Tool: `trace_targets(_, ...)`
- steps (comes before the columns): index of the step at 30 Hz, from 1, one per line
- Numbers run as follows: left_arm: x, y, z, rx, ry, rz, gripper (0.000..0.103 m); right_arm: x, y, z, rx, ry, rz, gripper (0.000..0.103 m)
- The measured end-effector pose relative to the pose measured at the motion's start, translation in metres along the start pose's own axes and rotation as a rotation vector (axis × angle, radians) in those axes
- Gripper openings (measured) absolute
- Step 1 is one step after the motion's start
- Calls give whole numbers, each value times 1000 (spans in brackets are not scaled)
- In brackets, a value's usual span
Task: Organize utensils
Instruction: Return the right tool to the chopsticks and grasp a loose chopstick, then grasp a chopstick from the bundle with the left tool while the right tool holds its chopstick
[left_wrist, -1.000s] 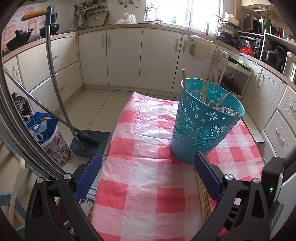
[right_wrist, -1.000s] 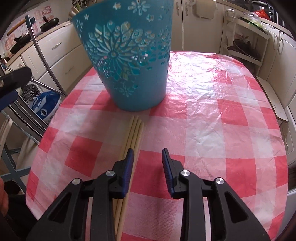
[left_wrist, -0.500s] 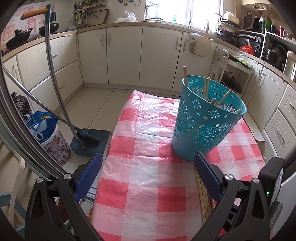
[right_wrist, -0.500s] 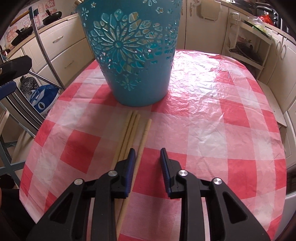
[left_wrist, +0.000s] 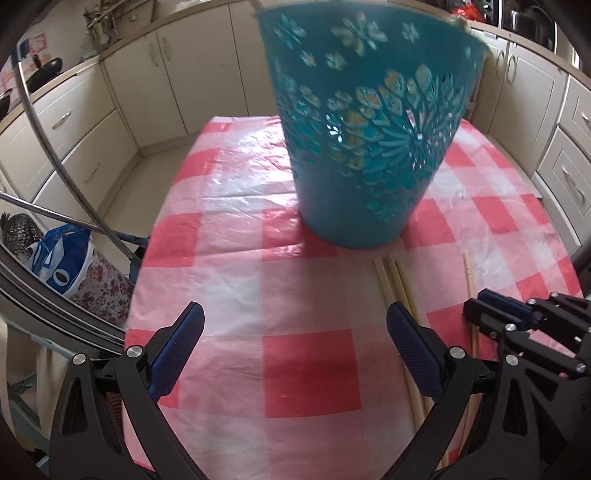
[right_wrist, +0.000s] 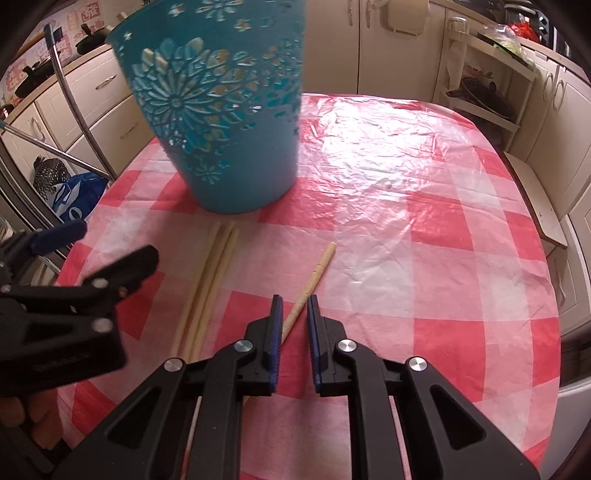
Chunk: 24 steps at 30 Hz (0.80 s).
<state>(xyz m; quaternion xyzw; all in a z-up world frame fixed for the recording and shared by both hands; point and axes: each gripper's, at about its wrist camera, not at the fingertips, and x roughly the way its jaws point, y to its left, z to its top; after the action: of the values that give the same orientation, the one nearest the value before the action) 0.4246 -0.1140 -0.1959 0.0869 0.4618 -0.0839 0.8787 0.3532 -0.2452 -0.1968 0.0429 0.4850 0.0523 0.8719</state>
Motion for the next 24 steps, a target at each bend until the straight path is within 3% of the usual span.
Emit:
trace_targets(17, 25, -22, 2, 53, 40, 13, 94, 0, -10, 3, 8, 18, 38, 14)
trace_targets(21, 24, -22, 2, 67, 27, -23, 84, 0, -9, 3, 5, 18, 37, 14)
trace_targets(24, 23, -24, 2, 78, 16, -68, 71, 1, -6, 3, -3, 16, 33, 14)
